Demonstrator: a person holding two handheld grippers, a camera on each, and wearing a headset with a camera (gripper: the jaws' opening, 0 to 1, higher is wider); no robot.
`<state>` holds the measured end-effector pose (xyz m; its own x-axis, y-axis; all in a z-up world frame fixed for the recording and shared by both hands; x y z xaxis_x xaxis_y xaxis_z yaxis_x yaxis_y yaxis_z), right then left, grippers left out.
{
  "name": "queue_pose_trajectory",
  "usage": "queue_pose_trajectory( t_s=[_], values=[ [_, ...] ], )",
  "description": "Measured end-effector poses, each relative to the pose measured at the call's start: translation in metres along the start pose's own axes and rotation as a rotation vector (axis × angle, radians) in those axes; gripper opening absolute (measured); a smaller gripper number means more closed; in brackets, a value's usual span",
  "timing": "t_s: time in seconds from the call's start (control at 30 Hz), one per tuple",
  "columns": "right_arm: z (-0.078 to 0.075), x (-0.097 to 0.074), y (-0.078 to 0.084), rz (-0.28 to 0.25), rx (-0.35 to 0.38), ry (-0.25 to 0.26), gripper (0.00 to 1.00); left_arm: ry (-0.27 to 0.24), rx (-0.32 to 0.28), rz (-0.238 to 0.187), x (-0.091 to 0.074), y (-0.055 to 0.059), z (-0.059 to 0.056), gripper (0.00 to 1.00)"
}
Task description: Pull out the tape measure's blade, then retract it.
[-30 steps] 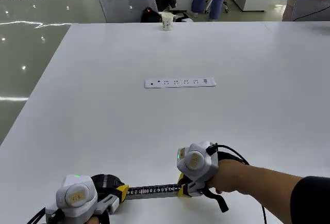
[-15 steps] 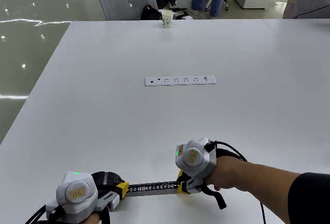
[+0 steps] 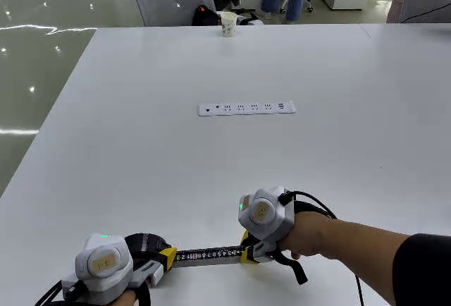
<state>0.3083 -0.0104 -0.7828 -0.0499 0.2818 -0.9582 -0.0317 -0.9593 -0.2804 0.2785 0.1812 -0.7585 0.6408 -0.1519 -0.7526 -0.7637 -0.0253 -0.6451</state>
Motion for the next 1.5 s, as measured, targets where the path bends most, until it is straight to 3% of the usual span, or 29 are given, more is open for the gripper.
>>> queue_pose_trajectory(
  t_s=[1.5],
  values=[
    [0.004,0.004,-0.015,-0.019,0.021,0.003,0.11,0.019,-0.012,0.011,-0.001,0.000,0.000,0.59]
  ],
)
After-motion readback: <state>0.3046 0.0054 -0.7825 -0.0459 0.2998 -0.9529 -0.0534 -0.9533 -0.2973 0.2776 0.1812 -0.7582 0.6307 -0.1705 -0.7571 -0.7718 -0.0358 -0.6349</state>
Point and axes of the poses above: the centre of the closed fingertips' face, and the gripper's own axes: x roughly forward along the fingers, z roughly to its left, y roughly out of its underside, the point moved 3 cm from there along -x, roughly backward along the fingers, and after that the axes turned 12 degrees about z, right-handed, at the moved point
